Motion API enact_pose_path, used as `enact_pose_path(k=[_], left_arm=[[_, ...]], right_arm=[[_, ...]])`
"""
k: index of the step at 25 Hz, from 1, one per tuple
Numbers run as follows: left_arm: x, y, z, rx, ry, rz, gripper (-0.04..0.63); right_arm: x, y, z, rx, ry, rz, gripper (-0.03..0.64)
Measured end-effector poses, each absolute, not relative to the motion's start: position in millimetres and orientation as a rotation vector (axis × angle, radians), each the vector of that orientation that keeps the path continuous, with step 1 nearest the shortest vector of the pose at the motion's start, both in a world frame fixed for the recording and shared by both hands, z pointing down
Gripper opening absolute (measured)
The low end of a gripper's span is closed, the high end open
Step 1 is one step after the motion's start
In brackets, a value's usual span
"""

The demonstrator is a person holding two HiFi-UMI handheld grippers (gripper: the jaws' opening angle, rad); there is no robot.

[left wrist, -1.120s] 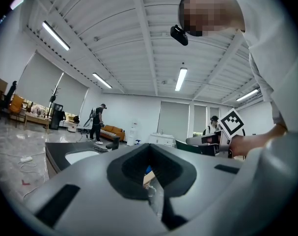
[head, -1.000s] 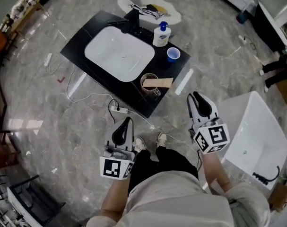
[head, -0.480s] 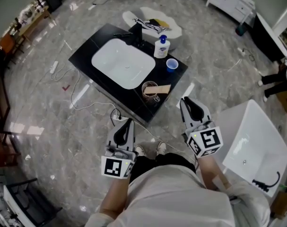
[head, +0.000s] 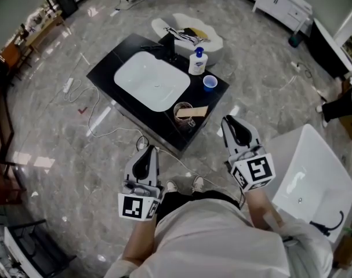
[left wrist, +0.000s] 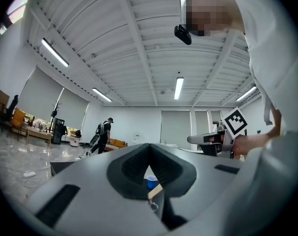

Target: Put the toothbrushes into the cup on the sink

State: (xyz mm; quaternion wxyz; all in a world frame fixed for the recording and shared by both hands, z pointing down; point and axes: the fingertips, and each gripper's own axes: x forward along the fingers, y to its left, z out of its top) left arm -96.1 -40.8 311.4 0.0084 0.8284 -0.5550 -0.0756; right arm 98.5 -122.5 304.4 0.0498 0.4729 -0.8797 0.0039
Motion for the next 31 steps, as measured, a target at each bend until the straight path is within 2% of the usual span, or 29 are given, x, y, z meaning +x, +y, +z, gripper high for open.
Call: enact_pose_path(k=[13,31], left_arm=[[-79,-58,290,2.662,-1.681,-0.256,0.003],[-96,-56,298,2.637,-1.712,-0.229,0.003]], right_arm=[[117,-113,291,1.477,-2.666,0.010,0.051],[105,-114,300,1.477,-2.676,0.043,0.051]])
